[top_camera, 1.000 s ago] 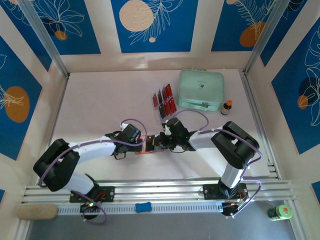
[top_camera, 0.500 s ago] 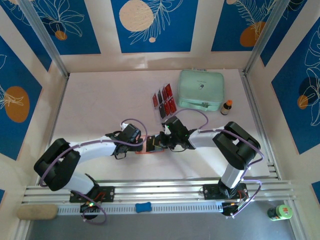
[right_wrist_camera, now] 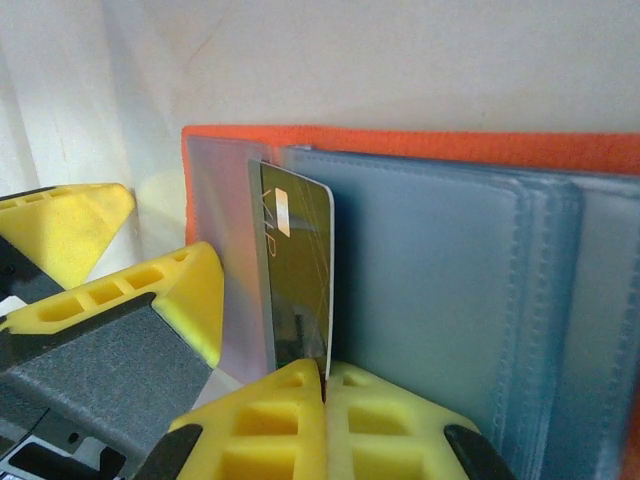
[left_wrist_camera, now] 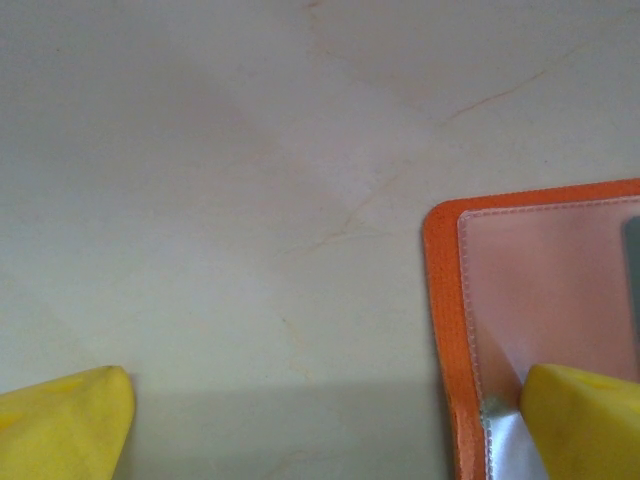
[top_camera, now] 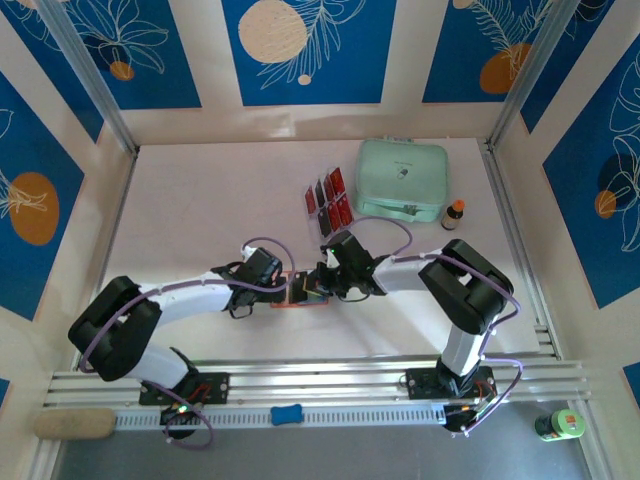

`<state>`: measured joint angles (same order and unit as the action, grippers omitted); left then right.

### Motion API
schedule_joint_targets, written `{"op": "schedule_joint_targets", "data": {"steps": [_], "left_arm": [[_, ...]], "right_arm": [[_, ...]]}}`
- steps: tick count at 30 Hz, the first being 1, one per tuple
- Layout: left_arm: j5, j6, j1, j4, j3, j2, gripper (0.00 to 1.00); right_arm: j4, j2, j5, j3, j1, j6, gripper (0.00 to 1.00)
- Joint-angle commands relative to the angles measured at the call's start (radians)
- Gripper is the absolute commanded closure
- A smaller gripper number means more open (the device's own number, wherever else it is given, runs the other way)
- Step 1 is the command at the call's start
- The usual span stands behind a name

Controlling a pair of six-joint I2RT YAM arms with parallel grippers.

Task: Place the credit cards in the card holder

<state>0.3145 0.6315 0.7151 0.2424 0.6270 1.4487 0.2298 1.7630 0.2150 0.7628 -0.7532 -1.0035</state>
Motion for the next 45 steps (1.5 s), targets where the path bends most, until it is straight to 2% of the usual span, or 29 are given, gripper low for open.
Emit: {"op": "schedule_joint_targets", "data": {"steps": [1,3,5,7,12,15,21,35,41,45], "left_arm": [[-0.014,0.017,-0.011,0.0,-0.008,0.01,0.0],[-0.018,0.017,-0.009,0.002,-0.006,0.003,0.0],[-0.019,0.016,-0.01,0.013,0.003,-0.01,0.0],[-0.018,0.013,-0.01,0.027,0.014,-0.028,0.0],[-0.026,0.01,-0.015,0.049,0.035,-0.064,0.0],[-0.029,0.01,-0.02,0.056,0.033,-0.079,0.0],[-0.02,0.013,-0.039,0.064,0.001,-0.1,0.0],[-0.021,0.018,-0.049,0.011,-0.052,-0.056,0.0],[-0.022,0.014,-0.049,0.009,-0.054,-0.063,0.0],[-0.023,0.01,-0.048,0.027,-0.038,-0.085,0.0]], "right_arm": [[-0.109,0.038,0.004,0.017,-0.006,0.015,0.88],[-0.152,0.024,0.007,0.035,-0.005,0.05,0.69],[-0.229,-0.008,-0.005,0.067,-0.002,0.101,0.57],[-0.3,-0.043,-0.026,0.097,0.002,0.152,0.53],[-0.418,-0.092,-0.061,0.156,0.008,0.233,0.52],[-0.44,-0.085,-0.067,0.184,0.005,0.254,0.57],[-0.463,-0.034,-0.08,0.237,-0.015,0.282,0.76],[-0.502,0.11,-0.085,0.331,-0.061,0.311,0.89],[-0.511,0.155,-0.069,0.387,-0.095,0.298,0.92],[-0.531,0.131,-0.075,0.406,-0.094,0.306,0.93]]}}
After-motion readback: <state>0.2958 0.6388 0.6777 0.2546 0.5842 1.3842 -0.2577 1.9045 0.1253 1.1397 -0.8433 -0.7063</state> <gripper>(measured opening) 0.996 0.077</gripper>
